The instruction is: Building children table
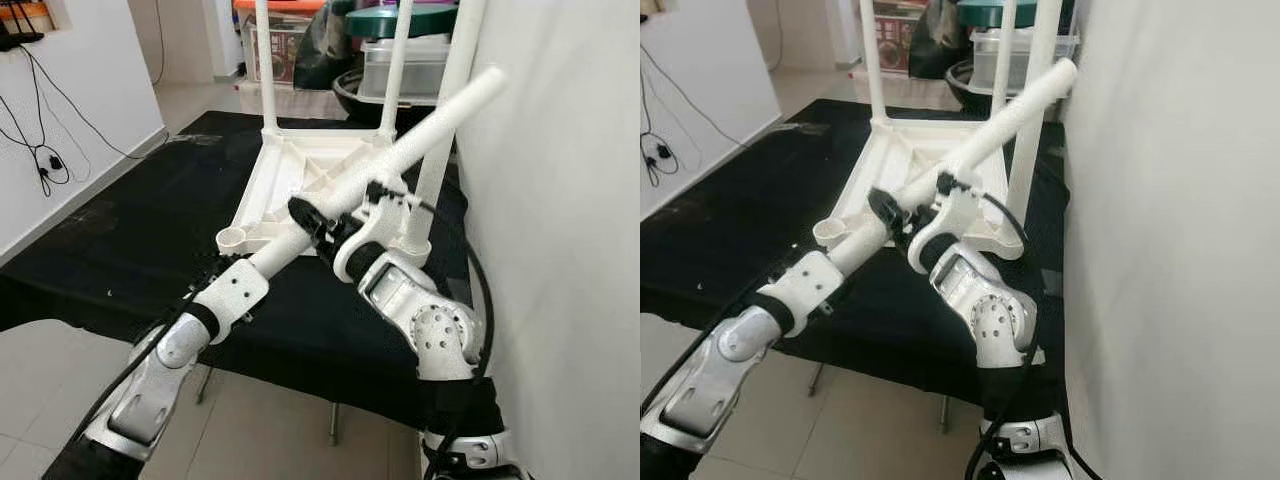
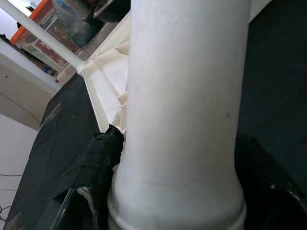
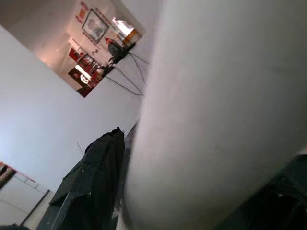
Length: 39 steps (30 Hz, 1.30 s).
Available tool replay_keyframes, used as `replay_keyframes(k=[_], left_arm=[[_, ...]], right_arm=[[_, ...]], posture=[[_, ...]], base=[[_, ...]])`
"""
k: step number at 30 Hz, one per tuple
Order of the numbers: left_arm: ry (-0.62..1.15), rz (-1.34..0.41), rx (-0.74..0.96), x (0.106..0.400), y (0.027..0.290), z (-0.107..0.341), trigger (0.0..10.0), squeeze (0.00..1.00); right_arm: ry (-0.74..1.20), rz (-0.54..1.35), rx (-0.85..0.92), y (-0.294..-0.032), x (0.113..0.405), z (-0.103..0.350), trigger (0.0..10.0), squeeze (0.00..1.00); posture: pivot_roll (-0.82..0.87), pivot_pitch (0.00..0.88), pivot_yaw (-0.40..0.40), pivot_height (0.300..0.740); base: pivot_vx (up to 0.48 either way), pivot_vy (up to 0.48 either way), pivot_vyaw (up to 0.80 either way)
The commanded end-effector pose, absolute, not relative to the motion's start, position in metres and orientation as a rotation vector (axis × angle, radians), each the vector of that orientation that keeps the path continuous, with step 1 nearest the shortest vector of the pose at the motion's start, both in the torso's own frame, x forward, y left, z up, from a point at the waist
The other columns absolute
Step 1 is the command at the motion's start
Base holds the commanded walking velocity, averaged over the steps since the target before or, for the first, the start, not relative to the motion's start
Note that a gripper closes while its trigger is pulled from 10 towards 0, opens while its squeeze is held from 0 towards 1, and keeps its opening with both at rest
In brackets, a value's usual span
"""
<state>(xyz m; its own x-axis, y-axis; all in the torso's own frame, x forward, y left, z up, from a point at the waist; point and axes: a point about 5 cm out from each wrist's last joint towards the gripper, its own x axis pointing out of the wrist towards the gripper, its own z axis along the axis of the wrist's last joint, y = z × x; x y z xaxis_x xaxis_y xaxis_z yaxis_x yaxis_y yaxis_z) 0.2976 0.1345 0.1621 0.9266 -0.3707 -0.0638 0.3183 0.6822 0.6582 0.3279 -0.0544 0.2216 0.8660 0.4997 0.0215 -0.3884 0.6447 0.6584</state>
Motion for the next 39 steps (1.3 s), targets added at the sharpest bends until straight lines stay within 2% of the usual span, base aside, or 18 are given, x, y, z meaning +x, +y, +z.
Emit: replay_keyframes(k=[1, 4, 10, 12, 13, 15, 16, 30, 31, 34, 39], left_arm=[[-0.101, -0.422, 0.735, 0.297, 0.123, 0.160, 10.0, 0.00], [-0.118, -0.453, 0.743, 0.298, 0.109, 0.157, 10.0, 0.00], [-0.134, -0.475, 0.752, 0.298, 0.099, 0.156, 10.0, 0.00], [-0.136, -0.477, 0.757, 0.299, 0.097, 0.156, 10.0, 0.00], [-0.139, -0.480, 0.772, 0.299, 0.097, 0.154, 10.0, 0.00], [-0.139, -0.482, 0.780, 0.299, 0.097, 0.153, 10.0, 0.00], [-0.136, -0.483, 0.799, 0.299, 0.099, 0.151, 10.0, 0.00], [-0.111, -0.468, 0.819, 0.297, 0.115, 0.143, 10.0, 0.00], [-0.103, -0.477, 0.772, 0.295, 0.117, 0.144, 10.0, 1.00], [-0.085, -0.493, 0.647, 0.291, 0.122, 0.148, 10.0, 1.00], [-0.080, -0.452, 0.617, 0.287, 0.136, 0.148, 10.0, 1.00]], right_arm=[[0.257, 0.593, 0.928, -0.007, 0.312, 0.218, 10.0, 0.00], [0.282, 0.585, 0.984, -0.008, 0.314, 0.220, 10.0, 0.00], [0.301, 0.581, 1.035, -0.008, 0.314, 0.221, 10.0, 0.00], [0.300, 0.582, 1.043, -0.008, 0.313, 0.221, 9.7, 0.00], [0.301, 0.585, 1.057, -0.008, 0.313, 0.222, 2.2, 0.00], [0.303, 0.586, 1.064, -0.008, 0.313, 0.223, 2.2, 0.00], [0.300, 0.586, 1.082, -0.009, 0.312, 0.223, 0.0, 0.00], [0.276, 0.572, 1.105, -0.018, 0.314, 0.225, 0.0, 0.00], [0.261, 0.572, 1.095, -0.019, 0.315, 0.227, 0.0, 0.00], [0.187, 0.572, 1.046, -0.027, 0.319, 0.236, 0.0, 0.00], [0.074, 0.539, 0.963, -0.046, 0.330, 0.248, 0.0, 0.00]], posture=[[0.06, 0.000, -0.006, 0.740], [0.06, 0.000, -0.003, 0.740], [0.06, 0.000, 0.000, 0.740], [0.05, 0.000, 0.005, 0.740], [0.05, 0.000, 0.006, 0.740], [0.05, 0.000, 0.006, 0.740], [0.05, 0.000, 0.010, 0.740], [0.06, 0.000, 0.007, 0.740], [0.06, 0.000, 0.006, 0.740], [0.07, 0.000, 0.005, 0.740], [0.07, 0.000, -0.001, 0.740]], base=[[0.000, 0.000, 0.00], [0.000, 0.000, 0.00], [0.000, 0.000, 0.00], [0.000, 0.000, 0.00], [0.000, 0.000, 0.00], [0.000, 0.000, 0.00], [0.000, 0.000, 0.00], [0.000, 0.000, 0.00], [0.000, 0.000, 0.00], [0.000, 0.000, 0.00], [0.000, 0.000, 0.00]])
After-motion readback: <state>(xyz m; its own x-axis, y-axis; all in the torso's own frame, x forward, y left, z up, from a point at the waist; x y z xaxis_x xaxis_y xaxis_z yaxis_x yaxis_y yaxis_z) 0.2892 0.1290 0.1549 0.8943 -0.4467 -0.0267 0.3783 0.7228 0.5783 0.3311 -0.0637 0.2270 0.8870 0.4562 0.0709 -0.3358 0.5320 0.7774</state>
